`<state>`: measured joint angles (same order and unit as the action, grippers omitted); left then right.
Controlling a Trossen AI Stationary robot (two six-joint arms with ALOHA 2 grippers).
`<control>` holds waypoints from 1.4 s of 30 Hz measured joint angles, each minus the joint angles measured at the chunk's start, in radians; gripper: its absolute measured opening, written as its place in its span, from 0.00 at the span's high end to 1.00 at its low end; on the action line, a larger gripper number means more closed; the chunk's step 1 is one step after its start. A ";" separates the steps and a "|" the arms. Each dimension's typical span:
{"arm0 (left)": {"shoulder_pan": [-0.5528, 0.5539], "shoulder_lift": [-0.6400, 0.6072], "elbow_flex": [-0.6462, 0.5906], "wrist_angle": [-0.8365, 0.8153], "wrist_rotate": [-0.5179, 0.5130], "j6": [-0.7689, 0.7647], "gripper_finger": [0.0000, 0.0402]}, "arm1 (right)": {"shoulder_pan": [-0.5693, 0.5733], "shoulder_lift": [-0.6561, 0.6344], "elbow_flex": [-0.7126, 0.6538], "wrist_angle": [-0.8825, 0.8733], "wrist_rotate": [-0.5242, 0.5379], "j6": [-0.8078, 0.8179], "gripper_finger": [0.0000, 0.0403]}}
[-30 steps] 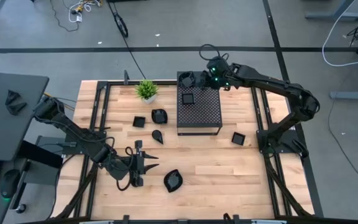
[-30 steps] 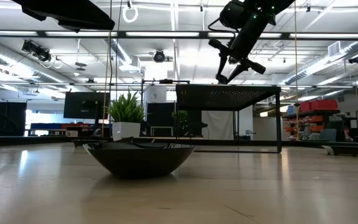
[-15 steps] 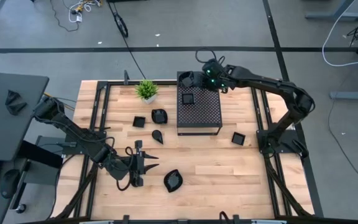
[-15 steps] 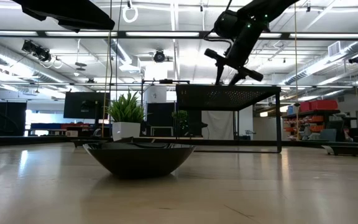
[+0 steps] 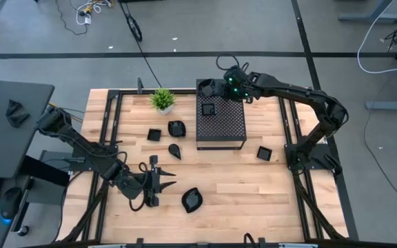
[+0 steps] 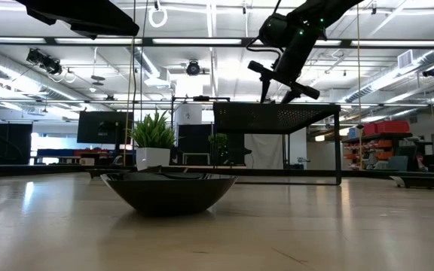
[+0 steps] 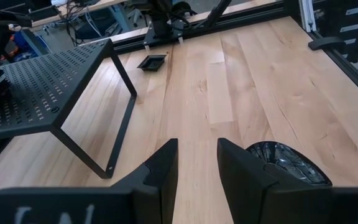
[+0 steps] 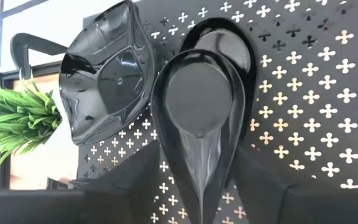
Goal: Pick & Place Mini shaped plates
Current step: Stack the bottom right drop shaped plate on top of the drop shaped plates on the shelf
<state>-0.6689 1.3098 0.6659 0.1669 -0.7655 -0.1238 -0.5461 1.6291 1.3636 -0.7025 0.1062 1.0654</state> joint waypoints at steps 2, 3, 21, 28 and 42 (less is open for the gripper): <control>0.000 0.000 0.000 0.000 0.000 -0.001 0.71 | 0.000 0.000 0.000 0.000 0.010 -0.001 0.48; 0.000 0.000 0.000 0.000 0.000 -0.001 0.71 | -0.002 0.000 0.000 0.002 0.010 -0.001 0.46; 0.000 0.000 0.000 0.001 0.000 -0.003 0.71 | -0.021 -0.008 0.000 0.035 0.043 -0.119 0.48; 0.000 0.000 0.000 0.001 0.000 -0.003 0.71 | -0.024 -0.032 0.000 0.012 0.044 -0.278 0.52; 0.000 0.000 0.000 0.031 0.000 0.001 0.71 | -0.018 -0.031 0.000 0.024 0.079 -0.558 0.63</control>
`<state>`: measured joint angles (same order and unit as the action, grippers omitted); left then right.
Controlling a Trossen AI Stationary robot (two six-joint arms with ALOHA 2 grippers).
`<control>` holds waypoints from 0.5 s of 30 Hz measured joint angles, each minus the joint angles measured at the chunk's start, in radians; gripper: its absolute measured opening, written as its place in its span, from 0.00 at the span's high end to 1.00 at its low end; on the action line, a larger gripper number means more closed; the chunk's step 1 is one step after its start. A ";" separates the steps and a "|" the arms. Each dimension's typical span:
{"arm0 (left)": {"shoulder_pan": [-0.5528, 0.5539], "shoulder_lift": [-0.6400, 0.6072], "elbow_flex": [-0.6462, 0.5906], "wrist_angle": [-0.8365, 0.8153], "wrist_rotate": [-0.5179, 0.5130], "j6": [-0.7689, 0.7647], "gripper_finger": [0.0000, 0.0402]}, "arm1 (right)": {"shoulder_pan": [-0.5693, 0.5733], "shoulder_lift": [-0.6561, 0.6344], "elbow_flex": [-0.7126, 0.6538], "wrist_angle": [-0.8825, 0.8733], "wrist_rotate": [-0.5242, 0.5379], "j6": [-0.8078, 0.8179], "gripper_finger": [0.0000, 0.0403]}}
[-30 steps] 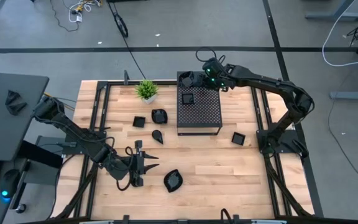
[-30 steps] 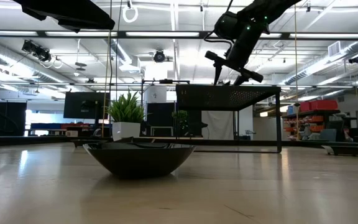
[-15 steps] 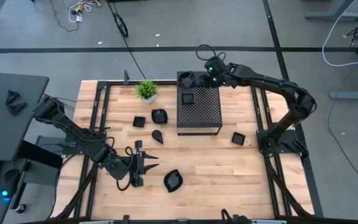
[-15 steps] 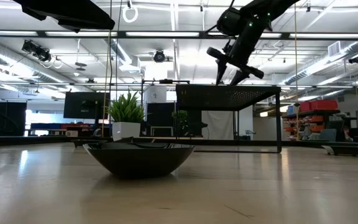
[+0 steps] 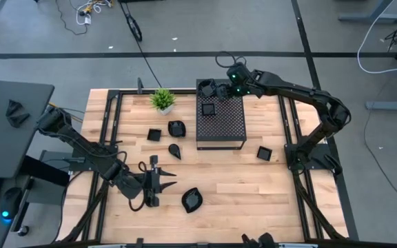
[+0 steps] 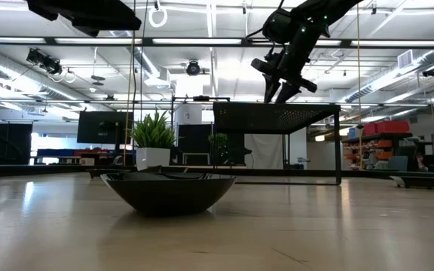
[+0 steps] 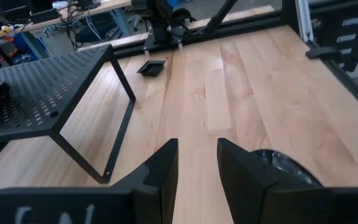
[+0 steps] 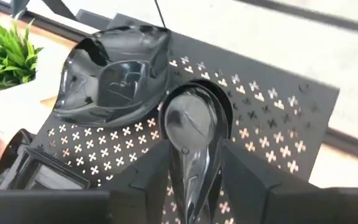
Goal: Pick & Place Mini shaped plates
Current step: Stack the bottom right drop shaped plate on top of the drop shaped plates on the shelf
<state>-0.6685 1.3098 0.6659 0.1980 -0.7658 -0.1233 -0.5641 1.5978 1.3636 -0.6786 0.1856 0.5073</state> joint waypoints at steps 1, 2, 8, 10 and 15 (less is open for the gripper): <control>0.000 0.000 0.000 0.009 0.000 0.001 0.71 | 0.002 0.000 0.000 0.009 0.001 -0.020 0.65; 0.000 0.000 0.000 0.019 0.000 0.004 0.71 | 0.006 0.000 0.000 0.020 0.002 -0.044 0.67; 0.005 0.000 0.000 0.030 0.000 0.004 0.71 | 0.020 -0.002 0.000 0.095 -0.080 -0.109 0.85; 0.005 0.000 0.000 0.030 0.000 0.004 0.71 | 0.016 0.001 0.000 0.092 -0.094 -0.108 0.91; 0.011 0.000 0.000 0.033 0.000 0.004 0.71 | -0.002 0.011 0.000 0.043 -0.135 -0.101 0.98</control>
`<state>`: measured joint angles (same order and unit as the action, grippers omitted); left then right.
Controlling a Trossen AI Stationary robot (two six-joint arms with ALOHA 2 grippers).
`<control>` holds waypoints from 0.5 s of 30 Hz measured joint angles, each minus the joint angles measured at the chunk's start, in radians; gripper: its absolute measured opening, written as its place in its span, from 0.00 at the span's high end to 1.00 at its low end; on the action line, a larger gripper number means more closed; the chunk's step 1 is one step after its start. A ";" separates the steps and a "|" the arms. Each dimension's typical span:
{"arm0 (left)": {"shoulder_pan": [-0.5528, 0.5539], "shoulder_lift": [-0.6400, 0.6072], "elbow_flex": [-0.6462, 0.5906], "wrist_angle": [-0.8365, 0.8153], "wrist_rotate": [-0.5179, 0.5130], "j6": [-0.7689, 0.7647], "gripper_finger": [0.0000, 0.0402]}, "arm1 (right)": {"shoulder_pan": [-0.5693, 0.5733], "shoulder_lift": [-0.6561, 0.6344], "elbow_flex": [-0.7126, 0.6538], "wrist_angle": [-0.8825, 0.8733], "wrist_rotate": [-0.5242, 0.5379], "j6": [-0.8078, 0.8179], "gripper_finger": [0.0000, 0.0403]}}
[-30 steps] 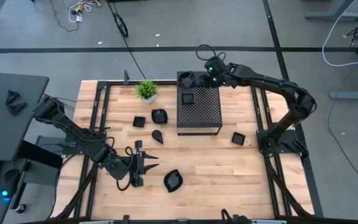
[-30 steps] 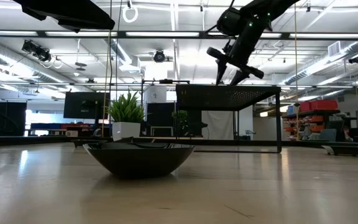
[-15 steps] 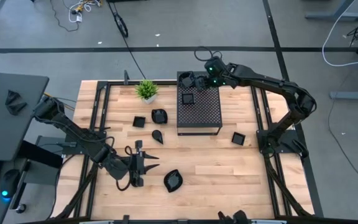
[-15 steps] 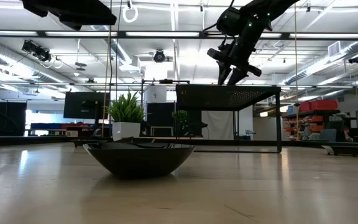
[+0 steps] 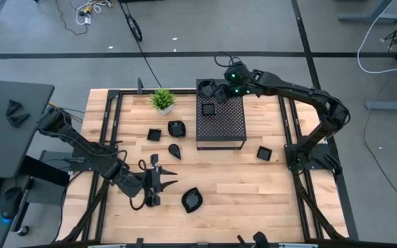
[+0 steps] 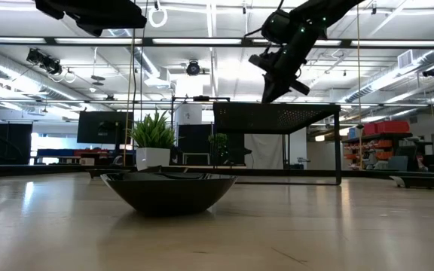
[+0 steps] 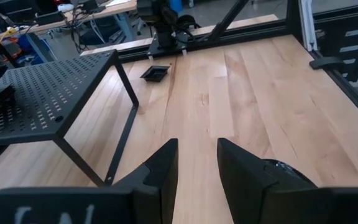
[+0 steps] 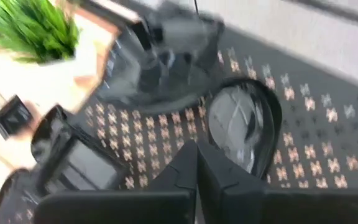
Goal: Pick & Place Mini shaped plates
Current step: Stack the bottom right drop shaped plate on top of the drop shaped plates on the shelf
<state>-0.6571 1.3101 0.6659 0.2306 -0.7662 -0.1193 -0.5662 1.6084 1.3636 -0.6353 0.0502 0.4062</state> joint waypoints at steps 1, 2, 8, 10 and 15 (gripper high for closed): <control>0.000 0.000 0.000 0.003 0.000 0.000 0.71 | -0.004 0.001 0.000 -0.020 -0.008 0.002 0.97; 0.000 0.000 0.000 0.006 0.000 0.000 0.71 | -0.005 0.004 0.000 -0.034 -0.013 0.003 0.97; 0.001 0.000 0.000 0.006 0.000 0.000 0.71 | -0.004 0.011 0.000 -0.035 -0.016 -0.010 0.98; 0.002 0.000 0.000 0.008 0.000 0.000 0.71 | -0.004 0.011 0.000 -0.028 -0.016 -0.019 0.99; 0.005 0.000 0.000 0.010 0.000 0.000 0.71 | -0.003 0.020 0.000 0.025 -0.038 -0.023 0.99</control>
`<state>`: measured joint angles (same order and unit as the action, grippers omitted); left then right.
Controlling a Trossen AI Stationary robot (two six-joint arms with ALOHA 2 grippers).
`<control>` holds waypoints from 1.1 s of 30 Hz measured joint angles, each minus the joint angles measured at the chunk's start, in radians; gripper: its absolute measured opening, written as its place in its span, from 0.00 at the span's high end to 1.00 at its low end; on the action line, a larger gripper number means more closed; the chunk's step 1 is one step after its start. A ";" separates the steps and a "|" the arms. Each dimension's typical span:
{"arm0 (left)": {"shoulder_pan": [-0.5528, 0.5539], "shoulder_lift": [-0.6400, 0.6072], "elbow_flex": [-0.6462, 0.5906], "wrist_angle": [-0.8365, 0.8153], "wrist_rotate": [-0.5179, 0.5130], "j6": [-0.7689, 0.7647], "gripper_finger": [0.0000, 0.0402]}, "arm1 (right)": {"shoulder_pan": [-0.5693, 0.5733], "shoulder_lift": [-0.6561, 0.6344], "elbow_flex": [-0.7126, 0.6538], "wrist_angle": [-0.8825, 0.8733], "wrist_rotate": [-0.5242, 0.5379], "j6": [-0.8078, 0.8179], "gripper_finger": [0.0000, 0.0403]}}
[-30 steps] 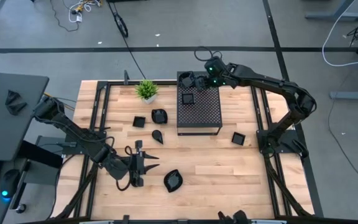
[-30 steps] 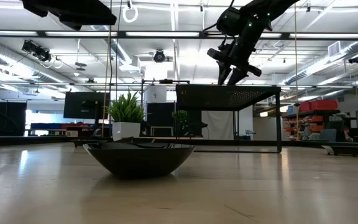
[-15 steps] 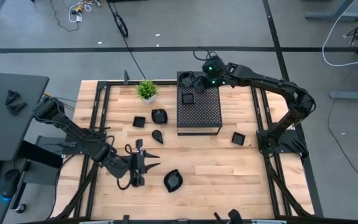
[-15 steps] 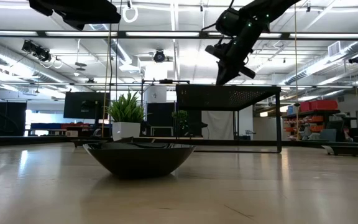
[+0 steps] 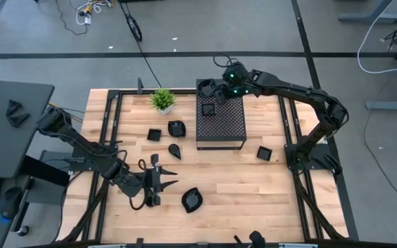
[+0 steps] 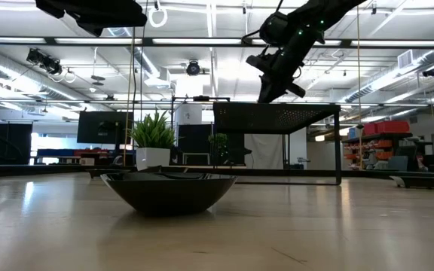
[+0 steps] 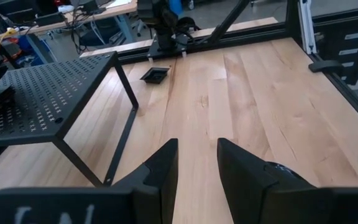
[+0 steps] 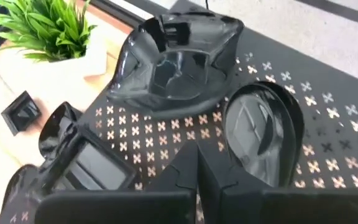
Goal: Pick & Place Mini shaped plates
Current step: Stack the bottom right drop shaped plate on top of the drop shaped plates on the shelf
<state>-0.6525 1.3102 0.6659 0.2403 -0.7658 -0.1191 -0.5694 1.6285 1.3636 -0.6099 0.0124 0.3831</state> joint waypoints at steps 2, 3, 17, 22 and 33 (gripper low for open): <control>0.000 0.000 0.000 0.001 0.000 -0.001 0.71 | 0.000 0.006 0.000 0.015 0.015 0.002 0.99; 0.000 0.000 0.000 0.001 0.000 -0.001 0.71 | 0.000 0.007 0.000 0.027 0.030 0.012 0.99; 0.000 0.000 0.000 0.003 0.000 -0.001 0.71 | -0.008 0.040 0.000 0.067 0.056 0.025 0.99; 0.000 0.000 0.000 0.003 0.001 -0.001 0.71 | -0.010 0.025 0.000 0.061 0.110 0.071 0.98; 0.000 0.000 0.000 0.003 0.001 -0.004 0.71 | -0.012 0.031 0.000 0.025 0.127 0.057 0.99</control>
<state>-0.6525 1.3102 0.6659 0.2428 -0.7647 -0.1234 -0.5812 1.6595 1.3636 -0.5846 0.1396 0.4405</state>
